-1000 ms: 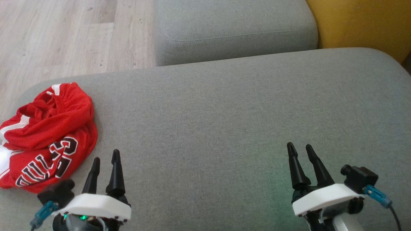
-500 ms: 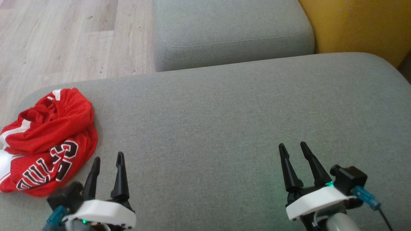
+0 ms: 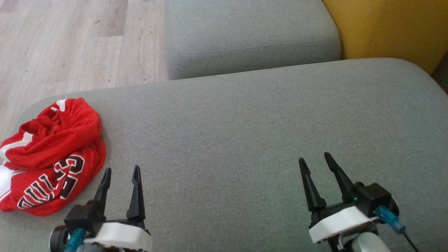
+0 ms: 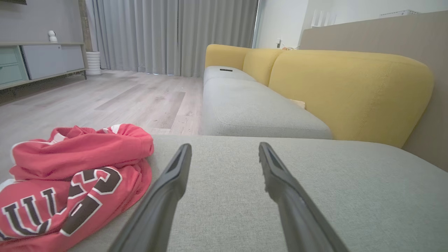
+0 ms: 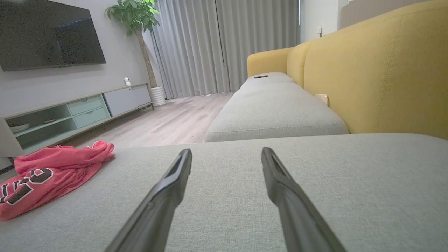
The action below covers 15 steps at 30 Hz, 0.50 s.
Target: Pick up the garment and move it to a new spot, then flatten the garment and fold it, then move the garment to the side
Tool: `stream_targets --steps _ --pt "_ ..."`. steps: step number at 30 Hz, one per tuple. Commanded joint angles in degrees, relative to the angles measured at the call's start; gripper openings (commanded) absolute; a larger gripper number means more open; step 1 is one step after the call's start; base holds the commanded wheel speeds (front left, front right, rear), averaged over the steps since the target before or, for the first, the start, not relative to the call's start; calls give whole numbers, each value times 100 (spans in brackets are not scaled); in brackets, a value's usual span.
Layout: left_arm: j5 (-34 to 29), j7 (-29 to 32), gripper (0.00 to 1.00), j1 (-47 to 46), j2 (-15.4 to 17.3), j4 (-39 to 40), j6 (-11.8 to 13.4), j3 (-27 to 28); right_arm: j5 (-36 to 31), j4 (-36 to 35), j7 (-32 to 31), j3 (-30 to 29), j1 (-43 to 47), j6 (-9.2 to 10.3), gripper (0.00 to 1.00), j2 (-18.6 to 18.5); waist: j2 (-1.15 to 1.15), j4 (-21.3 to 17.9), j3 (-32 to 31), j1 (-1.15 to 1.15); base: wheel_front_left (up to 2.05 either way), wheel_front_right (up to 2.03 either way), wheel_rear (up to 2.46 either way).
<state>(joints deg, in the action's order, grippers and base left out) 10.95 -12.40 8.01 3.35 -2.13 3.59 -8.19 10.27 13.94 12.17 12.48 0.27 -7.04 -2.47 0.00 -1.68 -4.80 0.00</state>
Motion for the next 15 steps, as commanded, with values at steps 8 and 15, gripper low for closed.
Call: stream_targets --steps 8,15 --pt "-645 -211 100 -126 18 168 23 171 -696 -187 234 31 -201 -44 100 -40 0 41 -14 0 0 0 0" --pt "-867 -260 100 -112 -1 153 9 227 -886 -170 283 -4 -195 -45 100 -41 0 49 1 0 0 0 0"
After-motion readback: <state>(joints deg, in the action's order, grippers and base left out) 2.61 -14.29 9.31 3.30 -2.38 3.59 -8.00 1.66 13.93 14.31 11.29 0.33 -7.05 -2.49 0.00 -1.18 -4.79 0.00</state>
